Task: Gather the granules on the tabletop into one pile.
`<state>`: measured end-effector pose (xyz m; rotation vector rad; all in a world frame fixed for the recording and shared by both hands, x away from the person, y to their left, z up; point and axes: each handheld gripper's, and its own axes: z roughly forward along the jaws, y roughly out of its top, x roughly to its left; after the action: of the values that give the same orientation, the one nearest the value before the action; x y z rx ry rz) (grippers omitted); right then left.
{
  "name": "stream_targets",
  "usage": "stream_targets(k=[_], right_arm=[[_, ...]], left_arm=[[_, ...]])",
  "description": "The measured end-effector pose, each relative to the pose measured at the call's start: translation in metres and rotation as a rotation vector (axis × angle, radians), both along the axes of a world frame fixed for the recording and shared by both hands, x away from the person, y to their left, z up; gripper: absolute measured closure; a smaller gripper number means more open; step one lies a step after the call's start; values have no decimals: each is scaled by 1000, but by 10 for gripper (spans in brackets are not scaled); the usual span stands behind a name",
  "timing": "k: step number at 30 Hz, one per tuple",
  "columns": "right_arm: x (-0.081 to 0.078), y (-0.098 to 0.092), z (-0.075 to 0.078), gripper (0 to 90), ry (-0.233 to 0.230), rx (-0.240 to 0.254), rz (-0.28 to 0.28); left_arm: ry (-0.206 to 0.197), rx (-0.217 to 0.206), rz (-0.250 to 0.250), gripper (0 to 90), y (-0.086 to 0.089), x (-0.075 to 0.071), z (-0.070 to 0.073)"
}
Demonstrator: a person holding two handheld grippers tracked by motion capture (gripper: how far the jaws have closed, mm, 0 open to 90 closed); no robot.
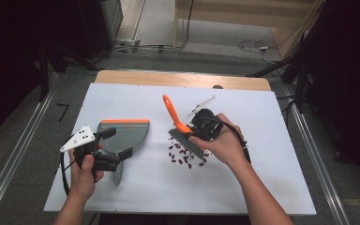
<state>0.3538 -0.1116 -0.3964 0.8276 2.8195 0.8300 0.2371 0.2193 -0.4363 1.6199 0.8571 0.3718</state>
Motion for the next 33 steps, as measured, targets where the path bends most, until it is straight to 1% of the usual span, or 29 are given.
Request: stream_targets(k=[1,2,5,6,7,8,9,10,13,16,19,21,23,25,26,33], right_arm=[[-3,4,-2,690,23,9,5],[-5,7,-4,690,35,10,23],[-11,18,-11,690,104,31,49],[-13,20,-13,690,114,41,61],[-14,23,-15,690,125,52,64],[-16,25,-18,690,143,72,55],[-17,27,-22,690,166,79,63],[-17,30,-26,690,181,74,68],[-13,37,-38,690,177,27,53],[-3,36,-44,689,164,24,14],[6,32,-48,685,173,14,-13],[10,27,-49,683,178,14,-30],[15,22,-48,682,166,10,-57],[19,17,-48,681,145,0,-75],[21,14,-47,681,144,1,-87],[32,5,-45,680,113,-13,-112]], left_arm=[[0,3,2,0,0,0,0],[2,4,3,0,0,0,0],[3,5,2,0,-1,0,0],[4,4,2,0,-1,0,0],[5,2,0,0,-1,0,0],[5,-5,-3,0,-1,0,0],[3,-9,-5,0,-1,0,1],[0,-7,-4,0,-1,-1,1],[1,-7,0,0,0,-1,1],[9,-4,3,0,0,0,-1],[7,-4,0,0,0,-1,-1],[8,-2,-1,0,0,-1,-1],[9,-2,0,0,0,-1,-2],[10,-2,0,0,0,-1,-2],[9,-1,-1,0,-1,-1,-2],[13,1,0,0,-1,-1,-2]])
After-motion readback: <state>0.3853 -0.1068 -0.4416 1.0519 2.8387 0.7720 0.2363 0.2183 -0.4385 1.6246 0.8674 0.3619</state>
